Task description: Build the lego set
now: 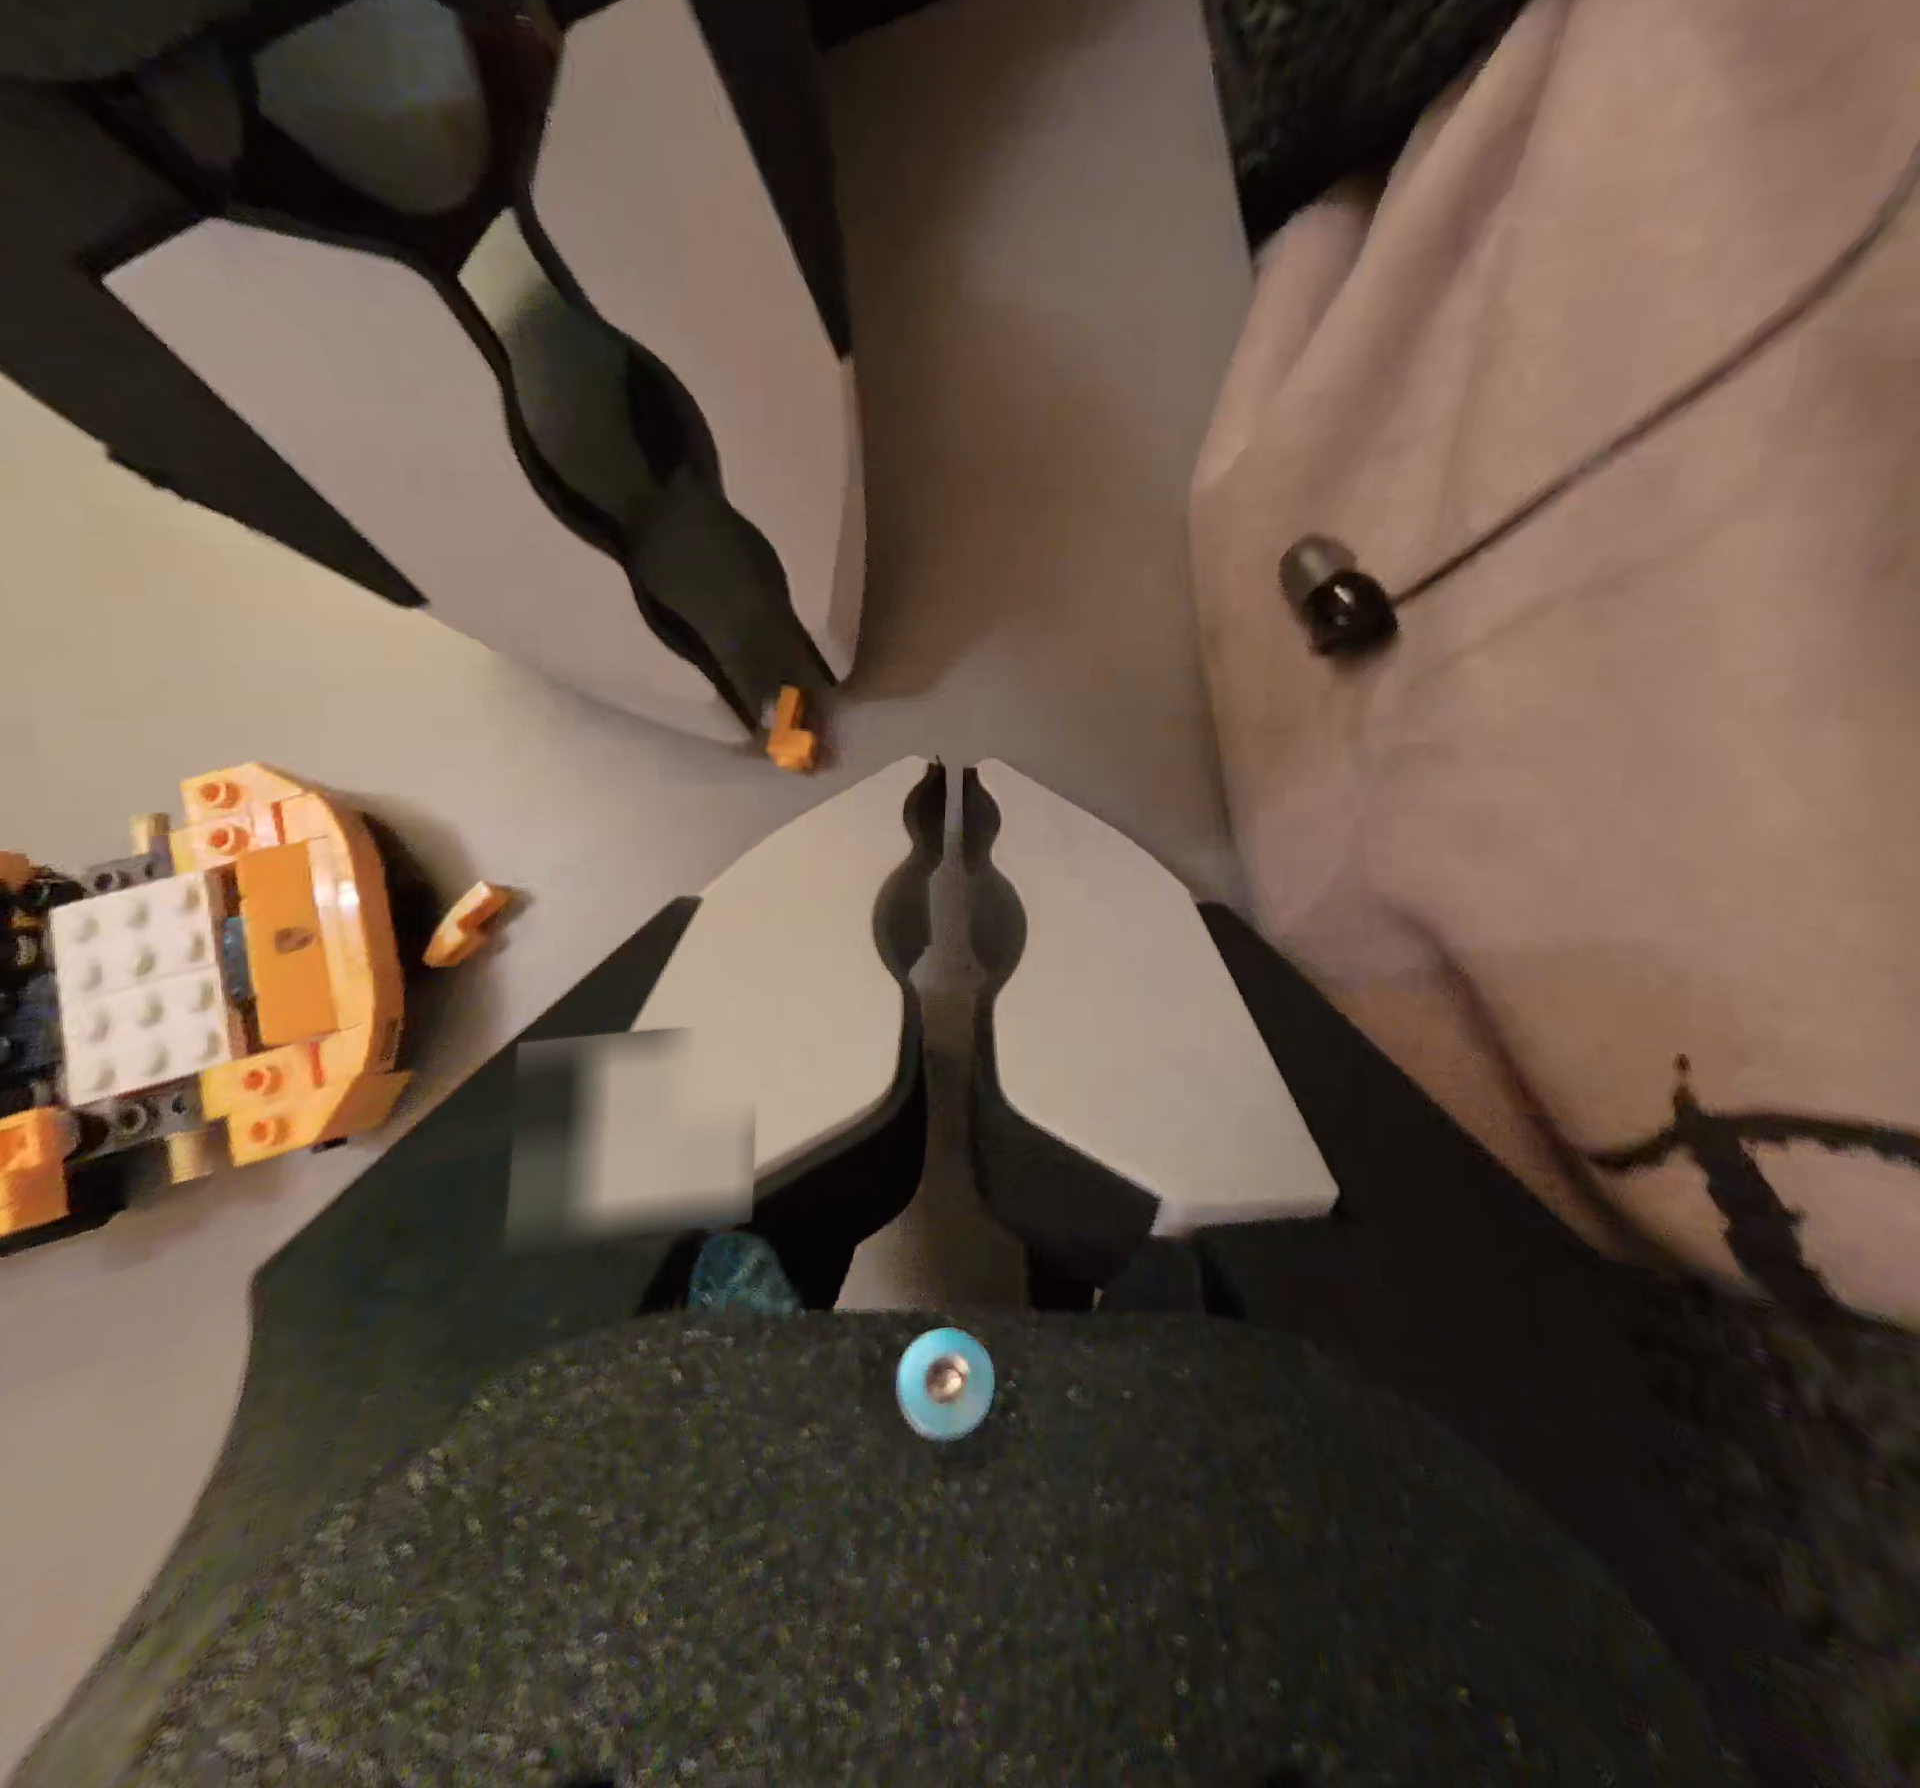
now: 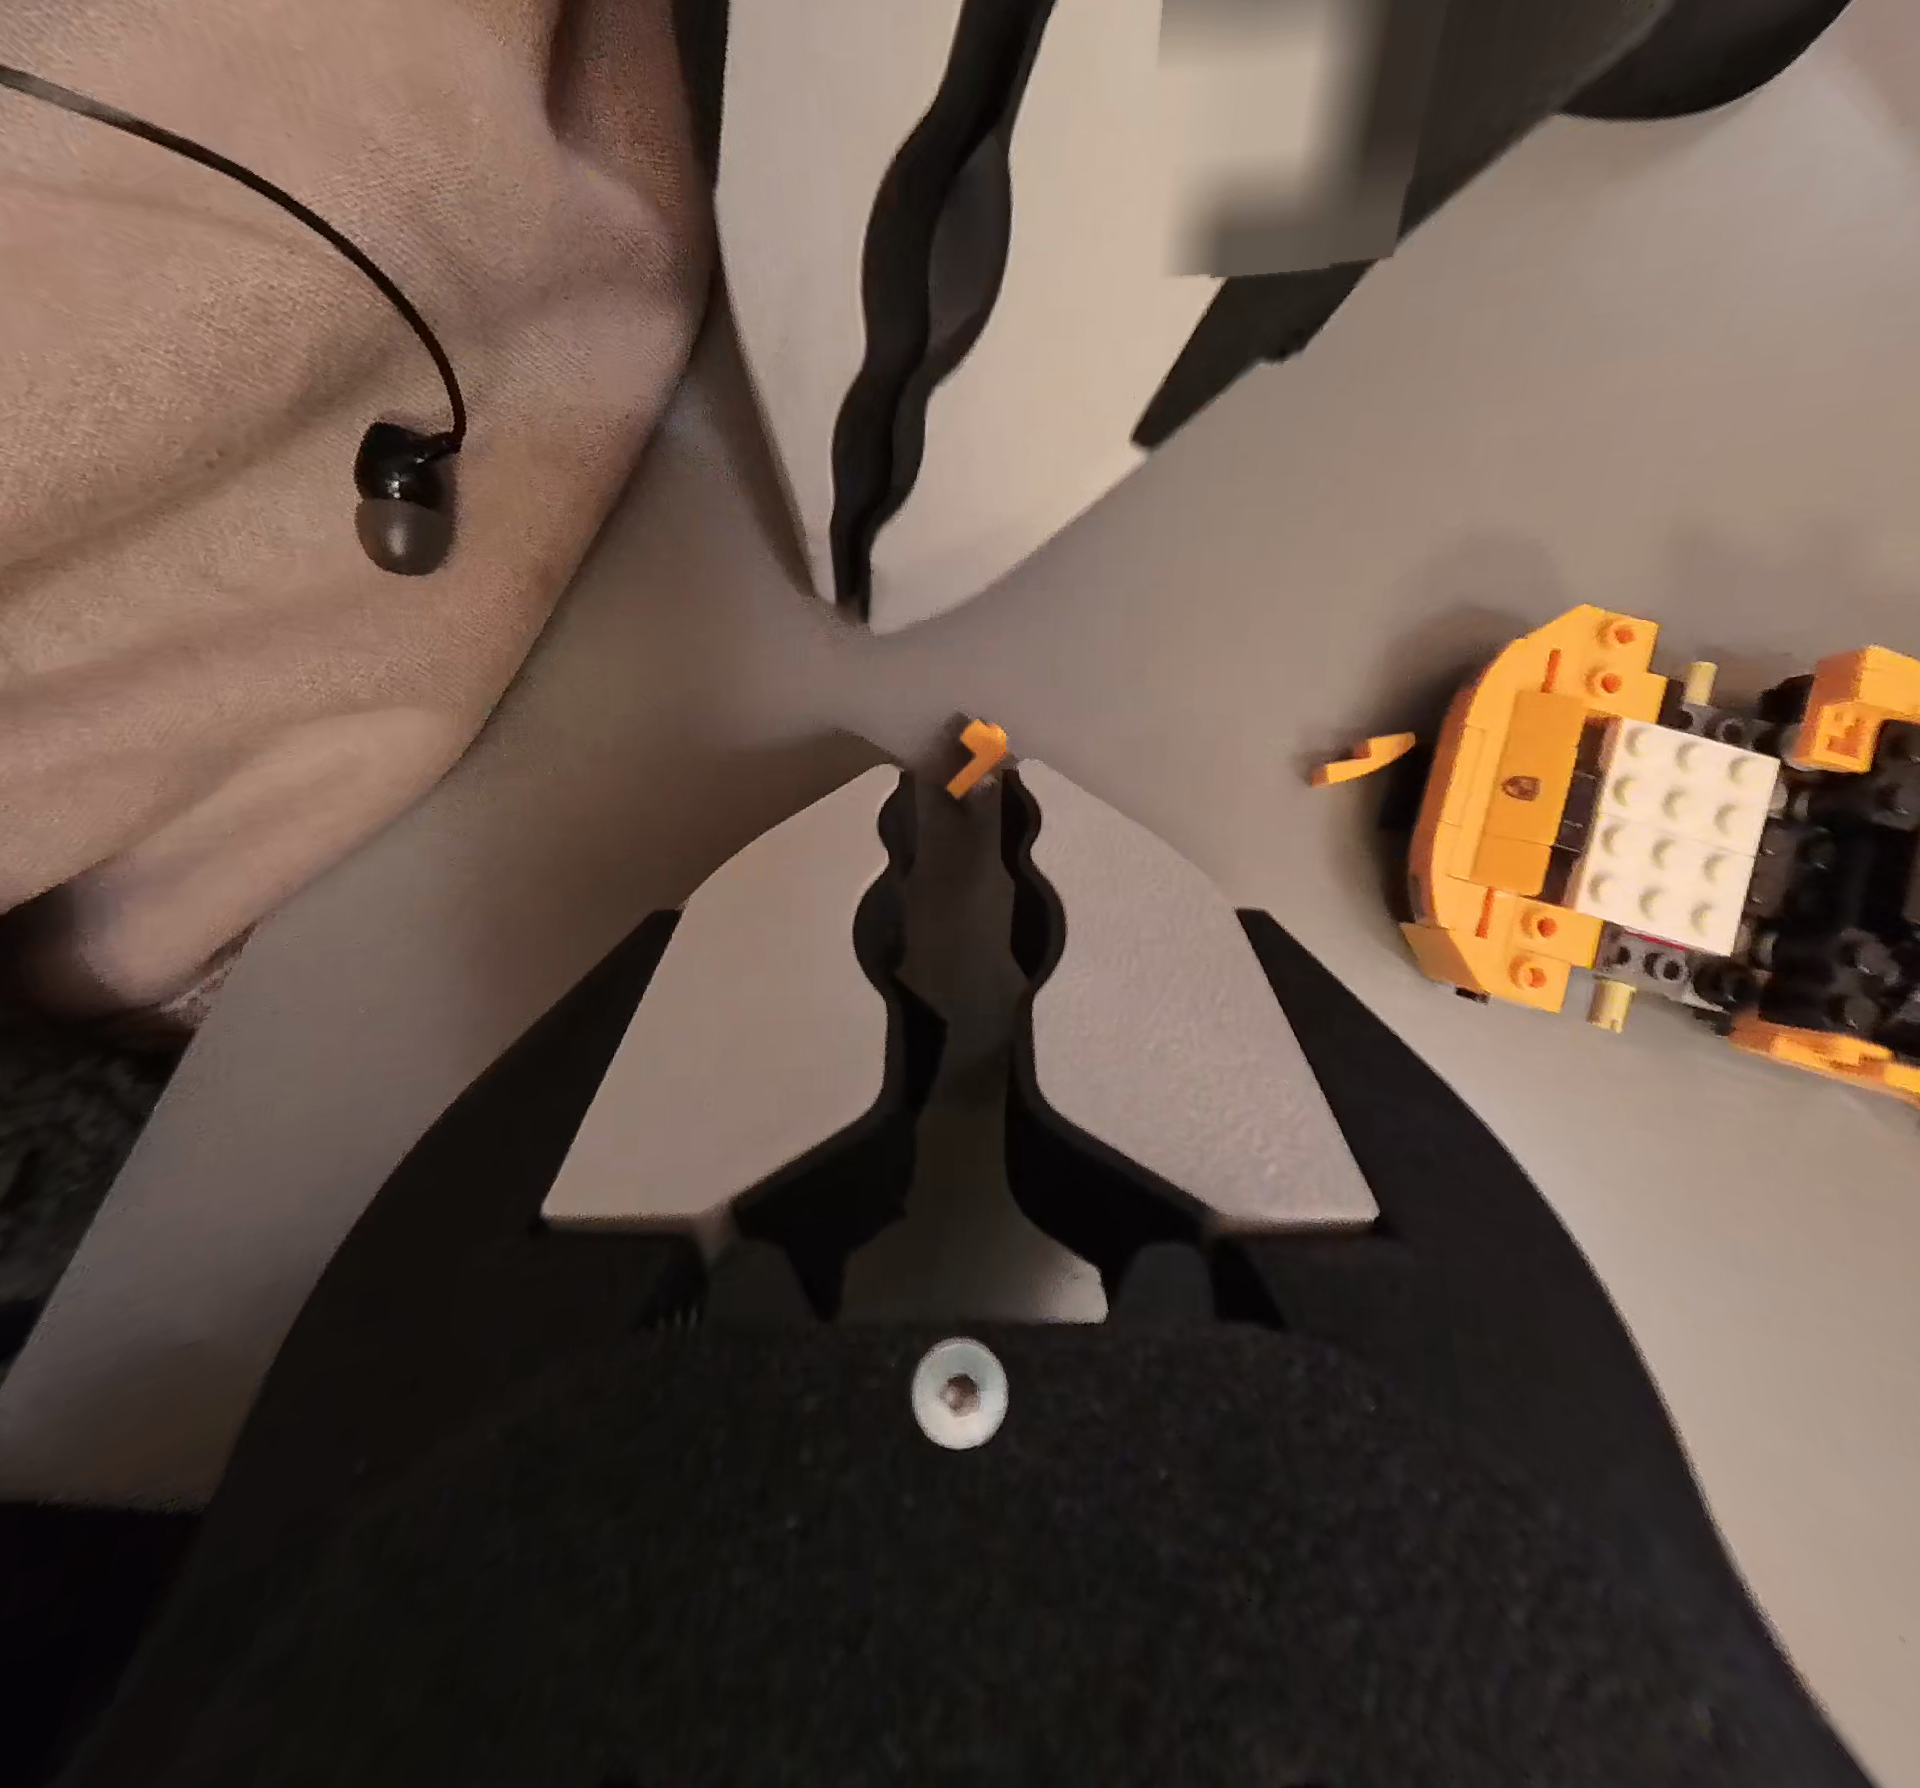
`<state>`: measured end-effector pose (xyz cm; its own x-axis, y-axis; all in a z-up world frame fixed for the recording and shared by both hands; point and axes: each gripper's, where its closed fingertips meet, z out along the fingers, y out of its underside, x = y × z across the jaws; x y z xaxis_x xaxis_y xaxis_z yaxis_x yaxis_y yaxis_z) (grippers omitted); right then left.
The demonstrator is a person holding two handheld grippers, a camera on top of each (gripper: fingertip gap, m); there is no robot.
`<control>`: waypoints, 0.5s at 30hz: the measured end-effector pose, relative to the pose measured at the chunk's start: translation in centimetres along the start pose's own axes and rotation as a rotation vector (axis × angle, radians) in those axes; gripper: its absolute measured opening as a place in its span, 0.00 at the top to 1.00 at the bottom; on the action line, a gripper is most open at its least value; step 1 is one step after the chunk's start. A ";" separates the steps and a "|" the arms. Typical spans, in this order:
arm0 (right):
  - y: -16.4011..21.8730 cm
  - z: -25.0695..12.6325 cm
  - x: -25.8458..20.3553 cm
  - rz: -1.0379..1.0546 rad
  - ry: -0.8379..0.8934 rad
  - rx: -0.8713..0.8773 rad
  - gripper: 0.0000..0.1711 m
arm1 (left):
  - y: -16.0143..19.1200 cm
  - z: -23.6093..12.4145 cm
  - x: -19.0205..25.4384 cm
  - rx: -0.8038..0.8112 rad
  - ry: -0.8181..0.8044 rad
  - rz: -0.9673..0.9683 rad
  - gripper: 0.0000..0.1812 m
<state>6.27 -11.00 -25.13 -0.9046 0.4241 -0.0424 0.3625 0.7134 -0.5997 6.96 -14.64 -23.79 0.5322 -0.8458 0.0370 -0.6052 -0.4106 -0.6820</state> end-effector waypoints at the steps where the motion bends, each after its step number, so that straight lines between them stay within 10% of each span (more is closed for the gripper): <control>1: 0.0 0.2 0.0 0.008 0.018 -0.011 0.91 | -0.1 0.4 -0.2 -0.007 -0.007 -0.015 0.98; 8: 0.0 -1.1 0.9 0.250 0.229 0.090 0.95 | -0.5 0.2 -2.5 0.044 -0.050 -0.252 0.97; 15: -2.5 -8.5 3.2 0.284 0.786 0.456 0.95 | -5.7 -3.4 -5.6 0.568 0.067 -0.719 0.90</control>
<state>4.42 -6.69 -16.95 -0.3268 0.9202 0.2154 0.2730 0.3101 -0.9107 5.45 -8.69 -17.63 0.6215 -0.4771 0.6214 0.2496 -0.6313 -0.7343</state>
